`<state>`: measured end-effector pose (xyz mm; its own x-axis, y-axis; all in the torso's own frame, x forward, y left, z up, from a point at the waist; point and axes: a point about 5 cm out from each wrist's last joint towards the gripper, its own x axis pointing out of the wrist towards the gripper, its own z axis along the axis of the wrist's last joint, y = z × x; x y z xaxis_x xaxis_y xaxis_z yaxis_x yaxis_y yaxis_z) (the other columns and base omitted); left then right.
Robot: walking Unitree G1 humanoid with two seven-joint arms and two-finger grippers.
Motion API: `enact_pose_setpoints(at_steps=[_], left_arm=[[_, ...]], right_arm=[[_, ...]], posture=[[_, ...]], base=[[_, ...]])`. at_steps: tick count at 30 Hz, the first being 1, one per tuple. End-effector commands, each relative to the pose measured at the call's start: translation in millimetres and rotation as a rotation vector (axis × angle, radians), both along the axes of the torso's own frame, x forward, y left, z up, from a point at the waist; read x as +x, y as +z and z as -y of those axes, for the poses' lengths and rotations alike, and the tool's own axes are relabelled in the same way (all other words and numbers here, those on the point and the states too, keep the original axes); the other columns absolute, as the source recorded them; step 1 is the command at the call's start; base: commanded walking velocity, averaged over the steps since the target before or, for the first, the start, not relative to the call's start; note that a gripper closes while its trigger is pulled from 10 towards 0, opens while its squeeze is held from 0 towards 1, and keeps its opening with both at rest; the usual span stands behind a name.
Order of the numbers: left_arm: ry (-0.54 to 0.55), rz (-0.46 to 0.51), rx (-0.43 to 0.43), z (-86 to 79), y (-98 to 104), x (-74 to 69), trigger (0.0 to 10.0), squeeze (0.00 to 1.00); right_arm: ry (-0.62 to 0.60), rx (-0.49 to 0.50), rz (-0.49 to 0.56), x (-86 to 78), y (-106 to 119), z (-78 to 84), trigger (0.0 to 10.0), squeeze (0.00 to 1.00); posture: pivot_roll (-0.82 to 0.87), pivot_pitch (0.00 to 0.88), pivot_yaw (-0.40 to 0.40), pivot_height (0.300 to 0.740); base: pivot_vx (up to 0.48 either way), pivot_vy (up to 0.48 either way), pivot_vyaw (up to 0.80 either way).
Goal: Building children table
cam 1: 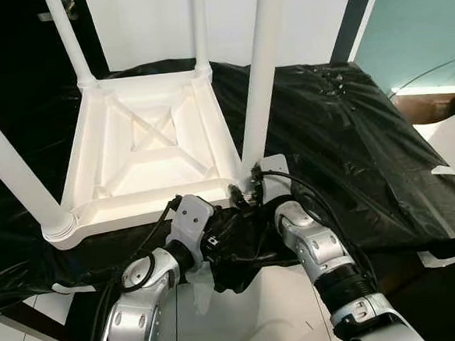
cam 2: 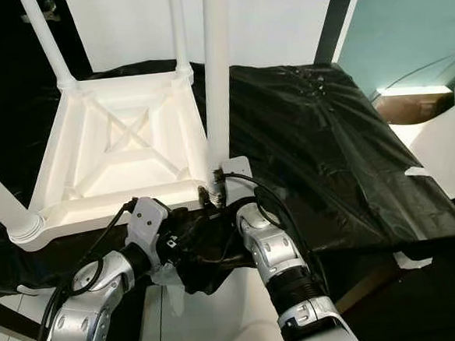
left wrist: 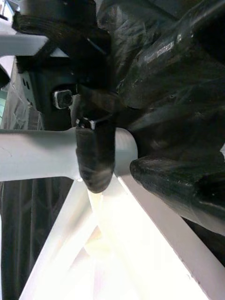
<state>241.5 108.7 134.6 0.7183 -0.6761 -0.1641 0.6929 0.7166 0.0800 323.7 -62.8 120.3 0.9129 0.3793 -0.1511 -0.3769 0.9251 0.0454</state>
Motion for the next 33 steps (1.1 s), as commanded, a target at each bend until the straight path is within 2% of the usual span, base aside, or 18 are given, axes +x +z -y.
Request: enact_pose_setpoints(at_steps=[1,5,6,7,8,10,11,12,19,21,22,25,26,33], left_arm=[[0.049,-0.004,0.009,-2.3,-1,-0.1,10.0,0.0],[0.049,-0.004,0.01,-2.8,-1,-0.1,10.0,0.0],[0.049,-0.003,0.01,-3.0,-1,0.1,10.0,0.0],[0.047,-0.003,0.012,-2.9,-1,0.3,10.0,0.0],[0.047,-0.003,0.012,-2.9,-1,0.3,10.0,0.0],[0.044,-0.002,0.013,-2.8,-1,0.8,10.0,0.0],[0.044,-0.002,0.013,-2.8,-1,0.8,10.0,0.0],[0.042,-0.001,0.015,-2.9,-1,1.3,10.0,0.0],[0.042,0.004,0.017,-3.7,1,2.1,10.0,0.0],[0.041,0.007,0.019,-4.1,1,2.3,10.0,0.0],[0.043,0.009,0.02,-4.4,2,2.3,10.0,0.0],[0.043,0.01,0.021,-4.6,2,2.3,10.0,0.0],[0.045,0.011,0.022,-5.0,2,1.9,10.0,0.0],[0.058,0.007,0.025,-8.0,1,-2.0,10.0,0.0]], right_arm=[[0.044,0.018,0.013,-0.8,1,6.3,10.0,1.0],[0.107,0.031,0.033,0.6,3,17.2,10.0,1.0],[0.155,0.033,0.047,2.5,5,23.3,10.0,0.53],[0.212,0.028,0.058,4.6,8,28.5,10.0,0.0],[0.212,0.028,0.058,4.6,8,28.5,10.0,0.0],[0.312,0.012,0.068,8.9,11,33.4,10.0,0.0],[0.312,0.012,0.068,8.9,11,33.4,10.0,0.0],[0.407,-0.019,0.078,12.8,15,34.0,10.0,0.0],[0.545,-0.08,0.093,22.4,22,29.2,10.0,0.0],[0.596,-0.125,0.089,26.9,23,25.4,10.0,0.0],[0.625,-0.147,0.081,28.7,21,23.8,2.1,0.0],[0.643,-0.159,0.076,29.6,19,23.1,2.1,0.0],[0.66,-0.174,0.072,30.0,17,22.8,0.0,0.0],[0.702,-0.194,0.029,27.1,6,25.6,0.0,0.0]], posture=[[0.08,0.0,-0.082,0.74],[0.08,0.0,-0.082,0.74],[0.08,0.0,-0.08,0.74],[0.08,0.0,-0.079,0.74],[0.08,0.0,-0.079,0.74],[0.08,0.0,-0.079,0.74],[0.08,0.0,-0.079,0.74],[0.08,0.0,-0.078,0.74],[0.09,0.0,-0.077,0.74],[0.1,0.0,-0.078,0.74],[0.1,0.0,-0.079,0.74],[0.1,0.0,-0.079,0.74],[0.11,0.0,-0.083,0.74],[0.13,0.0,-0.091,0.74]], base=[[0.0,0.0,0.0],[0.0,0.0,0.0],[0.0,0.0,0.0],[0.0,0.0,0.0],[0.0,0.0,0.0],[0.0,0.0,0.0],[0.0,0.0,0.0],[0.0,0.0,0.0],[0.0,0.0,0.0],[0.0,0.0,0.0],[0.0,0.0,0.0],[0.0,0.0,0.0],[0.0,0.0,0.0],[0.0,0.0,0.0]])
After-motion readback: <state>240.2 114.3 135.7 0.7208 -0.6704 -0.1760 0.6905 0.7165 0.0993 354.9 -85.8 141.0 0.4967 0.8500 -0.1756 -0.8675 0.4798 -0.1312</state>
